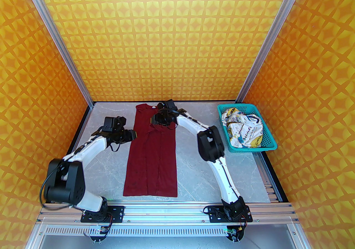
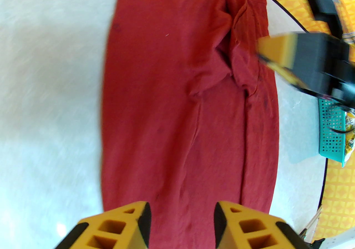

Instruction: Fold and stack the mixed laundry pile

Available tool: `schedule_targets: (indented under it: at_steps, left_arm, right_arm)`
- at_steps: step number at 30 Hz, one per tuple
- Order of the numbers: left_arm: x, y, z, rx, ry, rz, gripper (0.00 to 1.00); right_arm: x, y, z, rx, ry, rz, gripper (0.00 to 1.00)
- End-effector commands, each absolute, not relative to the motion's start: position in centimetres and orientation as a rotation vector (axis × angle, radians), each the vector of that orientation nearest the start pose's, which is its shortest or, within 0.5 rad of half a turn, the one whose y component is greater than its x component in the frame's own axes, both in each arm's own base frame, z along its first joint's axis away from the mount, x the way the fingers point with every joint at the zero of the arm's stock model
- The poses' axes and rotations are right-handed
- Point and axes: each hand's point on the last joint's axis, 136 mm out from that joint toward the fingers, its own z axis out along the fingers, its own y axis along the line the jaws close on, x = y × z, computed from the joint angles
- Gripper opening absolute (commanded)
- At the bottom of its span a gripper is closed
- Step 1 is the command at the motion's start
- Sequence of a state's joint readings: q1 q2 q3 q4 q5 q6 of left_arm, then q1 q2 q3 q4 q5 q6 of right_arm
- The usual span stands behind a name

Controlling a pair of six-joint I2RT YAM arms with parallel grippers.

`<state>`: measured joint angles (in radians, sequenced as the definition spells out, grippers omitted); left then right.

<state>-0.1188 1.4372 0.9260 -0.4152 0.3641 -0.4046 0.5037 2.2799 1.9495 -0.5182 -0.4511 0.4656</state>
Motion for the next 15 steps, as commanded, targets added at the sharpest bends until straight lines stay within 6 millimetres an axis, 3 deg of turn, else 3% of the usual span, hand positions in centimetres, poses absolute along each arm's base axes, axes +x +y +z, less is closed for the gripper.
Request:
schedule_targets:
  at_steps: [1,7,11,15]
  left_arm:
    - [31.0,-9.4,10.1,-0.280,2.649,-0.550,0.42]
    - [25.8,-11.6,9.0,-0.219,2.721,-0.585,0.39]
    - [25.3,-12.6,8.5,-0.180,2.715,-0.614,0.35]
    - [23.8,-13.1,7.3,-0.180,2.815,-0.579,0.33]
  right_arm:
    - [43.7,32.3,17.6,-0.315,2.498,0.921,0.52]
    - [34.6,27.3,12.3,-0.313,2.676,0.756,0.41]
    - [31.8,27.0,8.7,-0.342,2.758,0.653,0.34]
    - [29.7,26.9,7.3,-0.332,2.842,0.604,0.29]
